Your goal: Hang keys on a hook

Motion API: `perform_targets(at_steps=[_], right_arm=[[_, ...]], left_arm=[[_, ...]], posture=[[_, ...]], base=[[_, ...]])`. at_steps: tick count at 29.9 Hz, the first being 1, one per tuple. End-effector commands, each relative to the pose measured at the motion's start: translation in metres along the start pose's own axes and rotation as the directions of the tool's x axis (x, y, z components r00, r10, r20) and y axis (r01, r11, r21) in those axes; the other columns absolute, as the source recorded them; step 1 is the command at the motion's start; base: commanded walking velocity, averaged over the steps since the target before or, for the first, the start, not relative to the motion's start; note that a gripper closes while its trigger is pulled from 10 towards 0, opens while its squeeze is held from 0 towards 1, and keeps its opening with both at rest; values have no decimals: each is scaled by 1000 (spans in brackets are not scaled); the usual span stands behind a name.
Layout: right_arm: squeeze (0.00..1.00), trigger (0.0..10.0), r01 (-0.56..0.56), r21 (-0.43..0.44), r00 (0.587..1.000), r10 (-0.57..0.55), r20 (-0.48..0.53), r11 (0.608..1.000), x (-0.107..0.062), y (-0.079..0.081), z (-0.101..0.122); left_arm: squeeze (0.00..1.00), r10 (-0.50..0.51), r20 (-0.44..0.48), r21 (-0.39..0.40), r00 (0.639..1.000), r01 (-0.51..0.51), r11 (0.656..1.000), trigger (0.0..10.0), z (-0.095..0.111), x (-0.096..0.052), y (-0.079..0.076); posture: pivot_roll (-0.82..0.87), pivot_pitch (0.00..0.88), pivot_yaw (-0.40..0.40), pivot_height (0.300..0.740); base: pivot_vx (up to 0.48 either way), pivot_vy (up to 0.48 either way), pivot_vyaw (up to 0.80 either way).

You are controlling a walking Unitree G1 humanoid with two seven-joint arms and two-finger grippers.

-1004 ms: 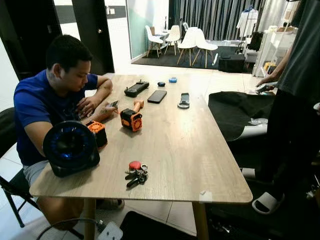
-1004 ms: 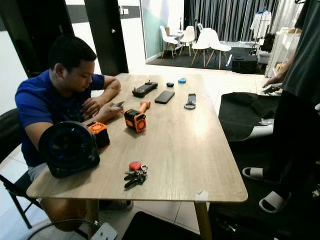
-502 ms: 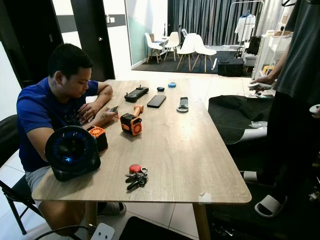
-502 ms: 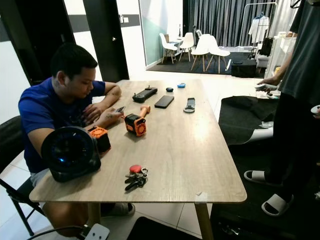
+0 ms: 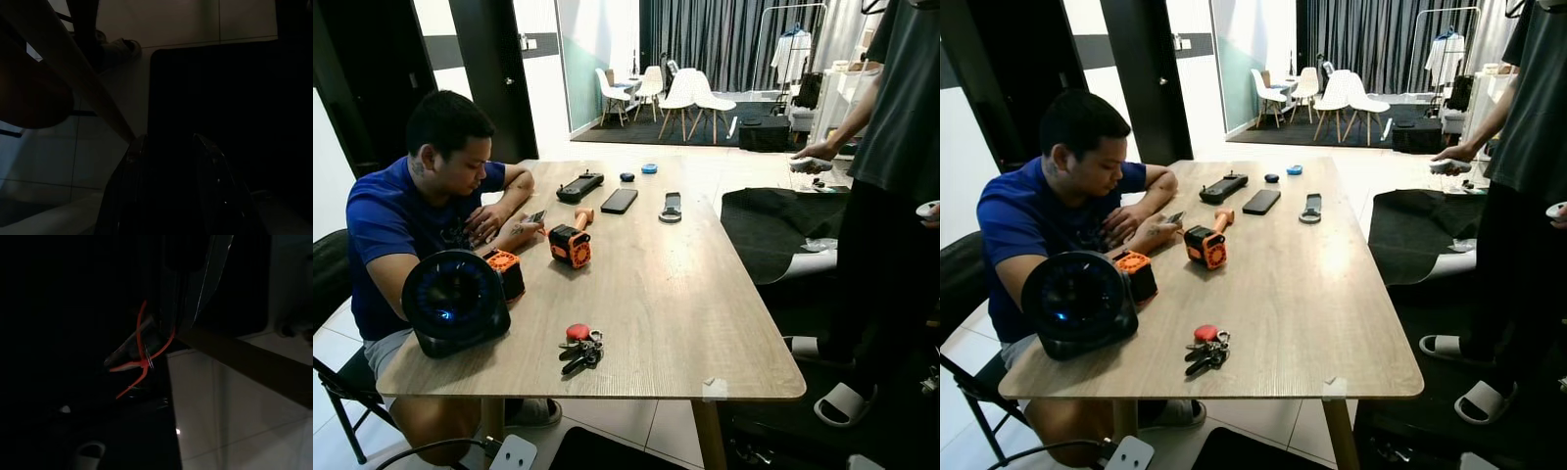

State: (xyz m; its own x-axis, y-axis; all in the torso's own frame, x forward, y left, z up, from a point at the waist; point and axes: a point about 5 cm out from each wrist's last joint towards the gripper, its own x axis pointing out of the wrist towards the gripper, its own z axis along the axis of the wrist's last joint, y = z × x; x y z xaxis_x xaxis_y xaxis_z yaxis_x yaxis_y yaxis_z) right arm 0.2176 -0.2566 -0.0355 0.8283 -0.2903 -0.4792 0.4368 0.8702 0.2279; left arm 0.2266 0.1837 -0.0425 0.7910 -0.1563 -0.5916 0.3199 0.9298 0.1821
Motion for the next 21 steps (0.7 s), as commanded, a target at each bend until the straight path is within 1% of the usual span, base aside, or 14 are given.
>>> perform_targets(at_steps=[1, 2, 3, 4, 5, 6, 7, 8, 10, 14, 16, 19, 21], right_arm=[[0, 10000, -148, -90, 988, 143, -63, 985, 0, 21, -10], [0, 10000, -148, -90, 988, 143, -63, 985, 0, 21, -10], [0, 10000, -236, -148, 969, 221, -113, 960, -3, 32, -19], [0, 10000, -289, -183, 953, 265, -145, 940, -5, 39, -25], [0, 10000, -289, -183, 953, 265, -145, 940, -5, 39, -25], [0, 10000, -326, -204, 940, 295, -169, 923, -7, 44, -30], [0, 10000, -351, -215, 931, 315, -186, 911, -9, 48, -35], [0, 10000, -351, -215, 931, 315, -186, 911, -9, 48, -35], [0, 10000, -382, -216, 916, 336, -221, 899, -14, 54, -45], [0, 10000, -390, -204, 909, 339, -244, 898, -17, 56, -52], [0, 10000, -391, -195, 904, 336, -265, 899, -21, 56, -58], [0, 10000, -391, -193, 902, 334, -273, 900, -22, 55, -60], [0, 10000, -388, -195, 900, 324, -292, 901, -25, 53, -66]], left_arm=[[0, -16, 18, 4, 1000, 16, 1000, 10000, 3, 2, -3], [0, -16, 18, 4, 1000, 16, 1000, 10000, 3, 2, -3], [0, -46, 53, -4, 998, 46, 999, 10000, 6, 2, -7], [0, -67, 79, -7, 995, 68, 998, 10000, 8, 2, -9], [0, -67, 79, -7, 995, 68, 998, 10000, 8, 2, -9], [0, -111, 100, -9, 989, 112, 994, 10000, 9, 1, -14], [0, -175, 114, 13, 978, 175, 984, 10000, 9, 0, -20], [0, -175, 114, 13, 978, 175, 984, 10000, 9, 0, -20], [0, -279, 109, 45, 954, 275, 960, 10000, 7, -3, -29], [0, -302, 103, 55, 948, 298, 953, 10000, 6, -3, -31], [0, -304, 106, 62, 947, 299, 952, 10000, 7, -3, -31], [0, -305, 108, 64, 946, 299, 952, 10000, 7, -3, -30], [0, -297, 105, 67, 949, 291, 954, 10000, 7, -3, -28]], posture=[[39, 27, 63, 740], [39, 27, 63, 740], [41, 29, 62, 740], [41, 29, 62, 740], [41, 29, 62, 740], [44, 32, 61, 740], [44, 32, 61, 740], [44, 32, 61, 740], [51, 39, 70, 740], [50, 40, 72, 740], [55, 45, 79, 740], [55, 45, 79, 740], [62, 49, 81, 740]], base=[[0, 0, 0], [0, 0, 0], [0, 0, 0], [0, 0, 0], [0, 0, 0], [0, 0, 0], [0, 0, 0], [0, 0, 0], [0, 0, 0], [0, 0, 0], [0, 0, 0], [0, 0, 0], [0, 0, 0]])
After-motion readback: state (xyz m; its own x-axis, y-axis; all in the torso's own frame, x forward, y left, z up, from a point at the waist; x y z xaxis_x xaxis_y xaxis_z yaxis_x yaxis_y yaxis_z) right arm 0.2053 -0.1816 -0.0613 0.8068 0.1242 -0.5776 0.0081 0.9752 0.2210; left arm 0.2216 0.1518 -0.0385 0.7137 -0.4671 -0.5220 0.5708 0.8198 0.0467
